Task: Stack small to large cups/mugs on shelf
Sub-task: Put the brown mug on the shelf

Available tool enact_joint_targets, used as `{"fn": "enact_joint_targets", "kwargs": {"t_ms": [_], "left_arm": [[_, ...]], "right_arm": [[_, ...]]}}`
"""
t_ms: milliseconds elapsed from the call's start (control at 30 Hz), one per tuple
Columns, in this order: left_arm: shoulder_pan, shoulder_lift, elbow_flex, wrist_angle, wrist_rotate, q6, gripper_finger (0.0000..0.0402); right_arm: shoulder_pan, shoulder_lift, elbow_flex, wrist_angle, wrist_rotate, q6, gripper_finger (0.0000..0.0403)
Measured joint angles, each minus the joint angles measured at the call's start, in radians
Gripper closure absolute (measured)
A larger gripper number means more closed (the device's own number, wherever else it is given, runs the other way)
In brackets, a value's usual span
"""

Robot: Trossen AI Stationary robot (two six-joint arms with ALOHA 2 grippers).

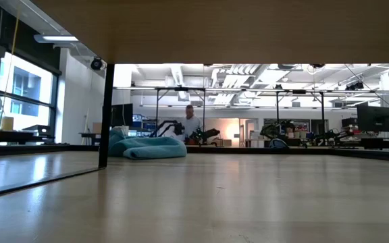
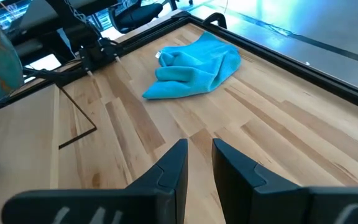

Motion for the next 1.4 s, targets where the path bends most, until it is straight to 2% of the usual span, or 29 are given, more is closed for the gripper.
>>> {"fn": "enact_joint_targets", "kwargs": {"t_ms": [300, 1100, 1400], "left_arm": [[-0.030, 0.047, 0.008, 0.004, 0.026, -0.009, 0.0387], [-0.099, 0.061, 0.010, 0.000, 0.014, -0.111, 0.0387], [-0.103, 0.097, 0.010, 0.004, 0.059, -0.099, 0.0387]], "right_arm": [[0.000, -0.002, 0.000, -0.002, 0.000, -0.009, 0.0339], [-0.001, -0.001, 0.000, -0.007, 0.000, -0.021, 0.0339], [-0.001, -0.001, 0.000, -0.007, 0.000, -0.021, 0.0339]]}}
